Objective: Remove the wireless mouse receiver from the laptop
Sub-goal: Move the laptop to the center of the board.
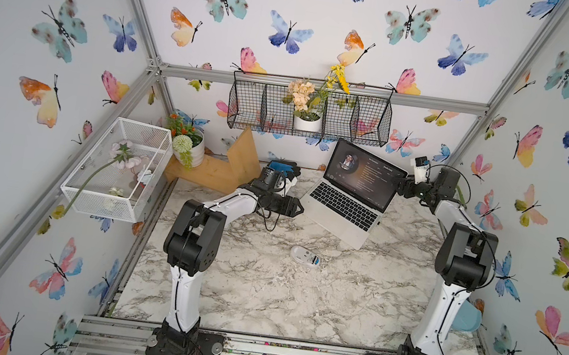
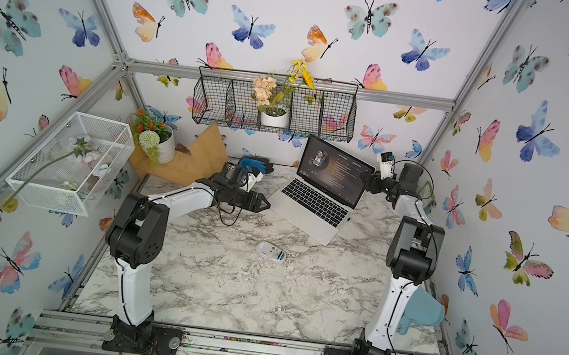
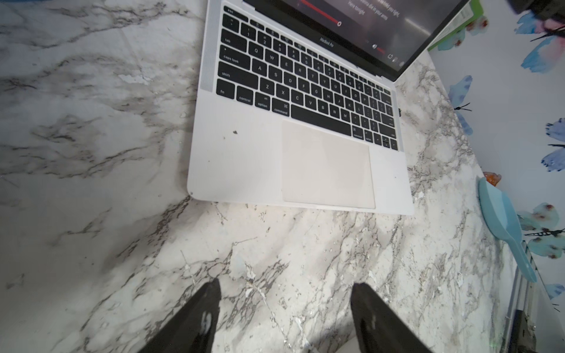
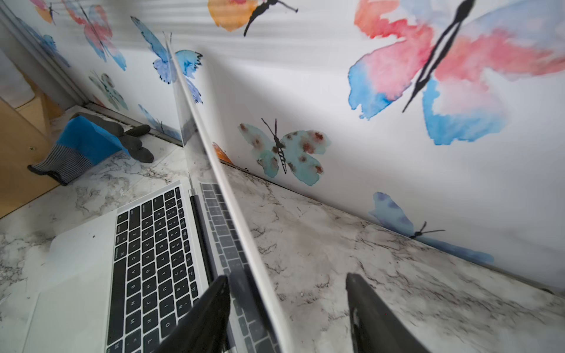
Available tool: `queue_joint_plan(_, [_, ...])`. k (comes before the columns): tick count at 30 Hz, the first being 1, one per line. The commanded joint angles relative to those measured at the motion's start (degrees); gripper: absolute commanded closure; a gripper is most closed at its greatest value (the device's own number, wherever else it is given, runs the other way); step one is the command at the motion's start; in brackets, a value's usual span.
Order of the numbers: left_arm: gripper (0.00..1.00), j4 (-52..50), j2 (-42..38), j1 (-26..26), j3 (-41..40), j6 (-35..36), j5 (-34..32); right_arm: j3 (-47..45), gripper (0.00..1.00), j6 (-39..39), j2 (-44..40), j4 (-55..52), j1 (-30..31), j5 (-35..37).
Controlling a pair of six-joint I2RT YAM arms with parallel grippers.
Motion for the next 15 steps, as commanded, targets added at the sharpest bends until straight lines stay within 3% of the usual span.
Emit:
queue_joint_plan(1, [0.27, 1.7, -5.97, -0.1, -2.33, 0.68, 2.31, 3.44, 0.47, -5.82, 3.67, -2.72, 0.09, -8.22])
queue_joint_plan(6, [0.27, 2.02, -10.76, 0.06, -5.86, 1.26, 1.53, 5.07, 0.71, -7.83, 6.01, -1.33, 0.12, -16.96])
queue_joint_plan(15, [0.27, 1.36, -19.5, 0.26, -11.91, 1.27, -4.68, -0.9, 0.93, -18.96, 2.88, -3.84, 0.17, -24.87])
